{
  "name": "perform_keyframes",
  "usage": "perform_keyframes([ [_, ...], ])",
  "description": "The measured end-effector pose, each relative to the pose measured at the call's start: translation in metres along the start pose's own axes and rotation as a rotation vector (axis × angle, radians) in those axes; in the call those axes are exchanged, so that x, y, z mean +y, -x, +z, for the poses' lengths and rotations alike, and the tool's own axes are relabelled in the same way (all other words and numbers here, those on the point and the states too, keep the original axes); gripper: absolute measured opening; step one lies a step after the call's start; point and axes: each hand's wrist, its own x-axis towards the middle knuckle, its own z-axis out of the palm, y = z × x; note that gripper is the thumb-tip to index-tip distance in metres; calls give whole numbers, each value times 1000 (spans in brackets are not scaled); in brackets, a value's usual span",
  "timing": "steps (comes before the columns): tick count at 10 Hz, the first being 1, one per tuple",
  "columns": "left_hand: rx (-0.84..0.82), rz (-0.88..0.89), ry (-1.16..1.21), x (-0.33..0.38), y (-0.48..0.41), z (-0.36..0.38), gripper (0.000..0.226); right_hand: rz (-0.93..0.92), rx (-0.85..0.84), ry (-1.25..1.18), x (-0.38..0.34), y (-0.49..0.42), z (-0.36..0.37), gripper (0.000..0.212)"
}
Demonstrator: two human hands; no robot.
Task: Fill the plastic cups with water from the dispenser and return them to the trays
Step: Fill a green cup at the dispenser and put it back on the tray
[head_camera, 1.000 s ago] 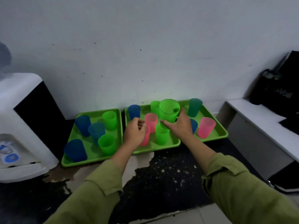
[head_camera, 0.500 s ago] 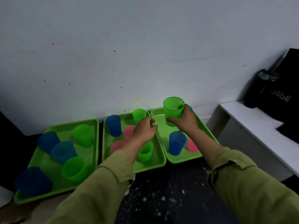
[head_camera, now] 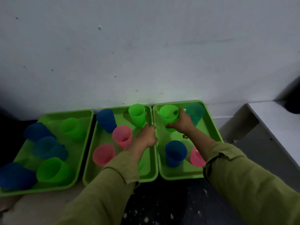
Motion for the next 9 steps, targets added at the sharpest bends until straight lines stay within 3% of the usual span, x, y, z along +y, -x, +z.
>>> perform_keyframes([
  [2, -83, -80, 31, 1, -5, 14, 63, 65, -36, 3, 8, -23, 19, 80],
  [6, -45, -85, 69, 3, -4, 18, 68, 117, -53, -68, 21, -30, 32, 78],
  [9, -65, -67, 7, 7, 7, 7, 52, 147, -76, -50, 15, -18, 17, 74],
])
